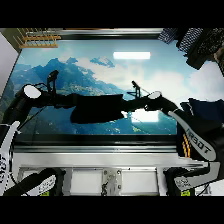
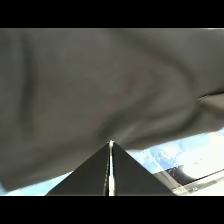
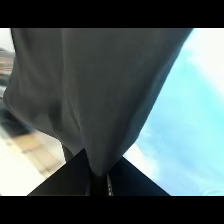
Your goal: Fold the clothes and pants, and hang the long-sleeved shirts on hangers.
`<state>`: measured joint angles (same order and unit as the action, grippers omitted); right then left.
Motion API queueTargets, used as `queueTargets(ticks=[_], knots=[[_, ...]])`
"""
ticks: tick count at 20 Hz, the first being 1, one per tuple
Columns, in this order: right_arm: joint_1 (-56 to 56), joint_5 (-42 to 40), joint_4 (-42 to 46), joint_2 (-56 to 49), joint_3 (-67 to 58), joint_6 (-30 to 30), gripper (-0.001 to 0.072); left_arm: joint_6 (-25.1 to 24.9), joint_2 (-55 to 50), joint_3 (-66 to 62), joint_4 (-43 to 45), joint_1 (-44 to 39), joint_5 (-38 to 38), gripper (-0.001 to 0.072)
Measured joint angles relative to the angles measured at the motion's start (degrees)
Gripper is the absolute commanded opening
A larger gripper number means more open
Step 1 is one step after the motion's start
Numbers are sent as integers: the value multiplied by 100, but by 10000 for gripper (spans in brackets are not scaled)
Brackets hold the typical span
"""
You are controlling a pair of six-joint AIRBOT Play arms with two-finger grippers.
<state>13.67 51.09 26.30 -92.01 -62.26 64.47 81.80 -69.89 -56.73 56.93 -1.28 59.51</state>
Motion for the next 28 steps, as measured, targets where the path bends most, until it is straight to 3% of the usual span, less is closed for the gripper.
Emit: queueTargets(ticks=[3, 6, 14, 20, 28], knots=[[-1078, 866, 1749, 752, -481, 944, 11, 15, 0, 0, -2, 0, 2, 6], [-2350, 1637, 2815, 1480, -905, 1405, 11, 15, 0, 0, -2, 0, -7, 6], [-5036, 2334, 3569, 2472, -1891, 1812, 11, 4, 0, 0, -2, 0, -15, 6], [-5713, 2400, 3877, 2767, -2494, 2031, 11, -4, 0, 0, -2, 0, -46, 6], [-5849, 3032, 5825, 3379, -2133, 2629, 11, -85, 0, 4, 0, 0, -101, 6]])
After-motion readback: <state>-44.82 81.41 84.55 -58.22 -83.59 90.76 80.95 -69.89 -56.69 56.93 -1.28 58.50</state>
